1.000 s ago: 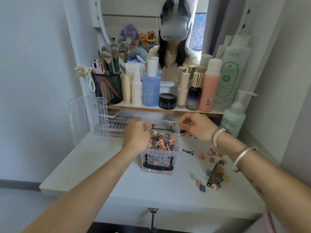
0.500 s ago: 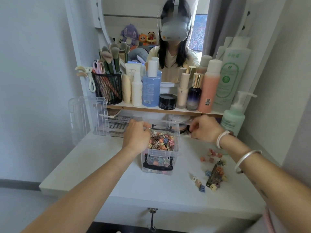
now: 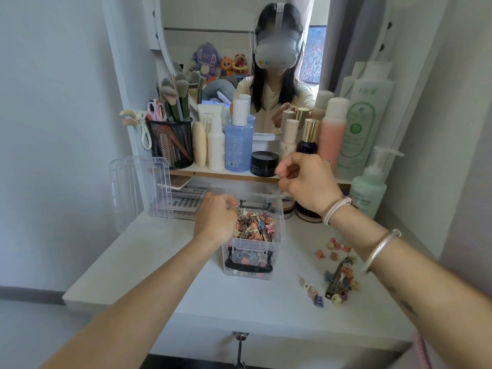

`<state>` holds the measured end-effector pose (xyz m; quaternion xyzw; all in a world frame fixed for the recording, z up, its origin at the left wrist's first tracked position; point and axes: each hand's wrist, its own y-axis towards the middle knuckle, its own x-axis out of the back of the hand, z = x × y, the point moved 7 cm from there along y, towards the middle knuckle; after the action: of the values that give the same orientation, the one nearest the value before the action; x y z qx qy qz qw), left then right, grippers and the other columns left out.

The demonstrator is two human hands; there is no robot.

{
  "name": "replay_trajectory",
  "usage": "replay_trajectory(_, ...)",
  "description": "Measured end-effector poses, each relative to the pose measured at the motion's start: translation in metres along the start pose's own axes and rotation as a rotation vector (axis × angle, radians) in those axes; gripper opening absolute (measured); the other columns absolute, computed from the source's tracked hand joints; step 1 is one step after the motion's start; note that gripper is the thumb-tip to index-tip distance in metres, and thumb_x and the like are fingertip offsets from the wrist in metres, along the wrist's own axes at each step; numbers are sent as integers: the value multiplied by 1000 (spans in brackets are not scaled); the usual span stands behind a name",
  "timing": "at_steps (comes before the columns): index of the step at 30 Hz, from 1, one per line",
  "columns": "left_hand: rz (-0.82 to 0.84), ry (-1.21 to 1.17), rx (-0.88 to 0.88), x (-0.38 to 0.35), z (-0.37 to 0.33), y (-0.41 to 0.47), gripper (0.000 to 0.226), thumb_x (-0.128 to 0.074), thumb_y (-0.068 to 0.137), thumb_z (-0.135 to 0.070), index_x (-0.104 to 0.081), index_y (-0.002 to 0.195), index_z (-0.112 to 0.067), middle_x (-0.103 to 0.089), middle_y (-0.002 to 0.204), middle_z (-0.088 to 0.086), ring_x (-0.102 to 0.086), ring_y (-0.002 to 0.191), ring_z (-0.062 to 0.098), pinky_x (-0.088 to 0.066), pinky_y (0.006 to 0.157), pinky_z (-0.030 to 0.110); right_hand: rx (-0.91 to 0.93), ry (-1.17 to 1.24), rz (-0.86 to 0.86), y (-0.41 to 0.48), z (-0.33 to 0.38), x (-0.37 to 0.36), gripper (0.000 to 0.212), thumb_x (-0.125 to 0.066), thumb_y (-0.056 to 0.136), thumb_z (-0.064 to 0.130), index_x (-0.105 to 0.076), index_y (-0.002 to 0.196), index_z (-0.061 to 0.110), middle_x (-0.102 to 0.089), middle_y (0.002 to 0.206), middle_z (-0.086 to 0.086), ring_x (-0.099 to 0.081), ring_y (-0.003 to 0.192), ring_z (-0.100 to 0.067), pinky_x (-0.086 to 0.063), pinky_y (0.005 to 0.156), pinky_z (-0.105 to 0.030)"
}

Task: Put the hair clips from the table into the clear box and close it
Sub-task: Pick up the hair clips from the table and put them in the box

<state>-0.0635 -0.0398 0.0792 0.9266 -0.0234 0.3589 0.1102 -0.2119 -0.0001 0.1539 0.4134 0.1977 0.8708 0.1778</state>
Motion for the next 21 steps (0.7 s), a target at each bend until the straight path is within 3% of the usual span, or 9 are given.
replay_trajectory(3,0,7,2,0,1,0,30,-42,92,-7,-62,115,-10,-47,130,13,-48,120,27,-34,102,31,-145,300,239,-2,-15,-24,23,-62,81,-2,-60,72,18,-62,70,5,-57,68,-9,-50,72,-17)
replay_trajectory(5,2,8,-1,0,1,0,30,-42,92,-6,-62,114,-10,-48,130,13,-48,121,27,-34,102,31,-255,455,374,-6,-28,-35,19,-60,83,-3,-61,80,16,-67,71,5,-63,65,-5,-53,73,-19)
replay_trajectory(7,1,9,-4,0,1,0,30,-42,92,-6,-62,114,-9,-48,130,13,-47,121,27,-34,103,31,-324,529,386,-6,-39,-35,21,-54,85,-10,-58,91,9,-66,73,5,-63,53,2,-54,61,-12)
replay_trajectory(10,1,9,-2,-1,1,1,30,-42,92,-7,-62,114,-9,-49,129,13,-47,121,27,-34,103,31,-357,469,381,-9,-49,-37,27,-54,81,-16,-53,96,7,-58,80,2,-60,53,-2,-50,47,-10)
replay_trajectory(15,0,6,-1,-1,1,0,30,-43,92,-6,-63,113,-9,-49,128,14,-49,119,28,-36,101,31,-359,323,354,-7,-57,-43,31,-58,78,-12,-53,71,18,-54,76,4,-51,64,-8,-45,39,-10)
replay_trajectory(18,0,-2,0,-1,1,1,29,-43,91,-7,-63,112,-9,-49,127,14,-50,116,29,-39,98,31,-324,235,354,-7,-58,-43,27,-67,77,-2,-54,69,20,-52,75,2,-47,59,-8,-42,37,-10)
replay_trajectory(21,-1,0,0,0,1,0,29,-44,92,-8,-63,113,-10,-48,129,13,-50,117,28,-37,98,30,-355,218,338,-9,-62,-29,14,-63,83,6,-56,76,16,-53,67,0,-47,49,-8,-41,35,-12)
